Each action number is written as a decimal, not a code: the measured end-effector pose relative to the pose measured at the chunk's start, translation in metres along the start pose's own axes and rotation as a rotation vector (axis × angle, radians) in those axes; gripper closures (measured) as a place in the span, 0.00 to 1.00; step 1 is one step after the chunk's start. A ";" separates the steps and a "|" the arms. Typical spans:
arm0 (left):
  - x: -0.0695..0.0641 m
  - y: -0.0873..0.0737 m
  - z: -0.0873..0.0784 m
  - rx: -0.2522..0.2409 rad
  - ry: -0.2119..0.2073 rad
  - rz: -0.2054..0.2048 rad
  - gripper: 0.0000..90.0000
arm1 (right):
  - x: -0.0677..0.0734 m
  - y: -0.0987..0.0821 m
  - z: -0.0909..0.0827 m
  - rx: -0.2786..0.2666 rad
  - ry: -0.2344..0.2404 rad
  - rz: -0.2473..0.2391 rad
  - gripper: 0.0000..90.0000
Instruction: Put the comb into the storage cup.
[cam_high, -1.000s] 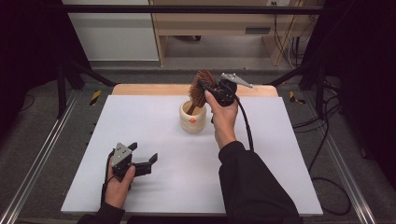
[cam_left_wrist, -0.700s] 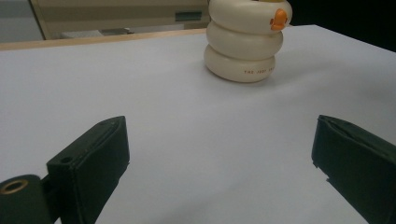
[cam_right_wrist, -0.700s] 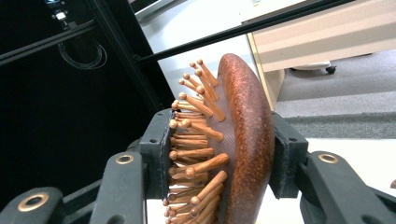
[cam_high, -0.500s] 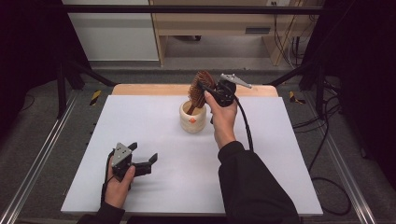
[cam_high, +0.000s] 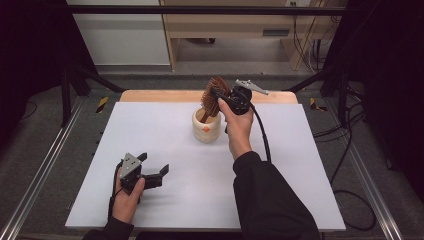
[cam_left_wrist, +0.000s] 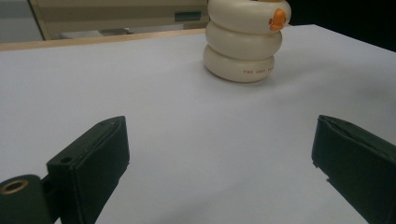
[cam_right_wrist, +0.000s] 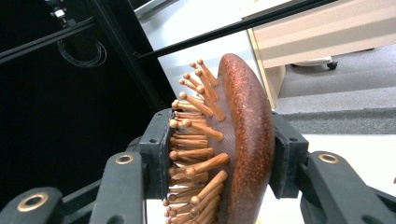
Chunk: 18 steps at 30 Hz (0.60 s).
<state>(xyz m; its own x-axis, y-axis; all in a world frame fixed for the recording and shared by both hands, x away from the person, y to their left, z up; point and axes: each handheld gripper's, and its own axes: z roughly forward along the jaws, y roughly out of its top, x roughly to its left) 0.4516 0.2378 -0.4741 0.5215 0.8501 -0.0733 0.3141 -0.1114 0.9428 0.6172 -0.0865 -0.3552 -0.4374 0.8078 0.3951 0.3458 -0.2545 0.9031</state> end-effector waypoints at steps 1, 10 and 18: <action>0.000 0.000 0.000 0.001 0.000 0.000 0.05 | 0.000 0.000 0.000 0.000 0.000 -0.001 0.56; 0.000 0.000 0.000 0.000 -0.001 0.001 0.05 | -0.004 -0.003 0.002 0.011 -0.001 0.009 0.56; 0.000 0.000 0.000 0.002 -0.001 0.003 0.05 | -0.008 -0.007 0.002 0.013 -0.001 0.030 0.56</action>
<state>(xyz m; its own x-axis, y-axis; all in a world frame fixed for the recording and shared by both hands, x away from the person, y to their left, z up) 0.4514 0.2376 -0.4741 0.5233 0.8493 -0.0703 0.3139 -0.1154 0.9424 0.6200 -0.0895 -0.3652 -0.4262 0.8005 0.4214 0.3696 -0.2711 0.8888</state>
